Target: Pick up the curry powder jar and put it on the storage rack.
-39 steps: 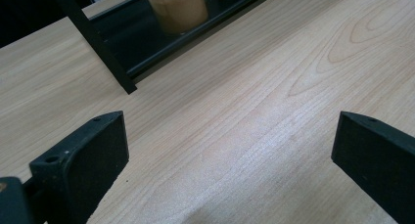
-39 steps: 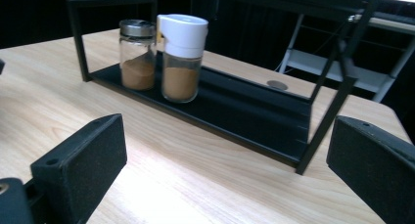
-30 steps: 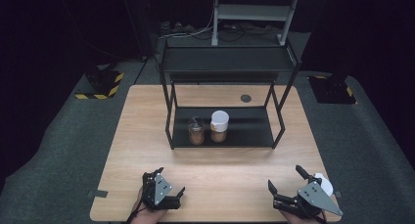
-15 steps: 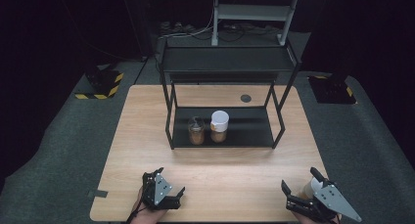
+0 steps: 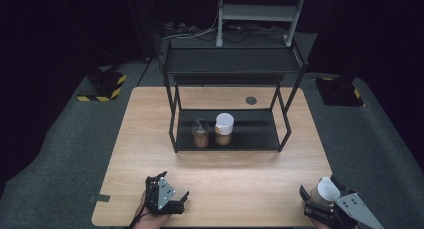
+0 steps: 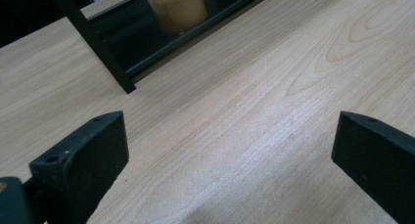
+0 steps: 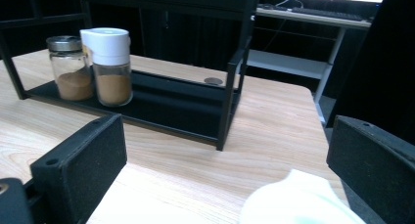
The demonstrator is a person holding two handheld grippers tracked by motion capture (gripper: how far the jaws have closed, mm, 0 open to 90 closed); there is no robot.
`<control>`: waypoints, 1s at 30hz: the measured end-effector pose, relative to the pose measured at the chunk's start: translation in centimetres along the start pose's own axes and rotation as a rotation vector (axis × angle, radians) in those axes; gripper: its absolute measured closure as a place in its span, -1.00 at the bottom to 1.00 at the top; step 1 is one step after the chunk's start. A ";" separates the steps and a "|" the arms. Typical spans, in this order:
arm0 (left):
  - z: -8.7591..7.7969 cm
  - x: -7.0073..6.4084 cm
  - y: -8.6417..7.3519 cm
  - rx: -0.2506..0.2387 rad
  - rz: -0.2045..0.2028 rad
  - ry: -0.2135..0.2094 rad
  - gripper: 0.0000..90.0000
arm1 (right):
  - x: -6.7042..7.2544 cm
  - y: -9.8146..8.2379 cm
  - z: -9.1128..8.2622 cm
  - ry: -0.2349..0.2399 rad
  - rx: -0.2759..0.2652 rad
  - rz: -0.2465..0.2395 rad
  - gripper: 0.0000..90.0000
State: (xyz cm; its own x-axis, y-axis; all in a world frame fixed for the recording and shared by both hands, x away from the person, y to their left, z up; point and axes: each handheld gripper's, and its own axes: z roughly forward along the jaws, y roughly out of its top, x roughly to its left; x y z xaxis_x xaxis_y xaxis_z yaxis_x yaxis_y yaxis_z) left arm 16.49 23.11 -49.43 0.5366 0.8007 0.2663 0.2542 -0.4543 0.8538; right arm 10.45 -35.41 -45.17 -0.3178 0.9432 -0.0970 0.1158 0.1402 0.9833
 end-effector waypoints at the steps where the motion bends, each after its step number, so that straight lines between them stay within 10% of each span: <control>1: 0.0 0.0 0.0 0.000 0.000 0.000 -0.99 | -0.1 0.0 -0.1 -0.005 0.000 0.004 -0.99; 30: 0.0 -0.1 0.0 0.001 0.004 0.001 -0.98 | -1.0 -2.5 -0.8 -0.063 0.088 0.071 -0.95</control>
State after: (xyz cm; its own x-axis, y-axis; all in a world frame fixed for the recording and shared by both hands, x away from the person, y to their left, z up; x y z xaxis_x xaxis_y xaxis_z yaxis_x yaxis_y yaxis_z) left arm 16.48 23.05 -49.43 0.5367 0.7995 0.2700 0.2533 -0.4578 0.8522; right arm 9.69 -36.94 -47.42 -0.2460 0.9685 -0.0398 0.2188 0.0954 0.9711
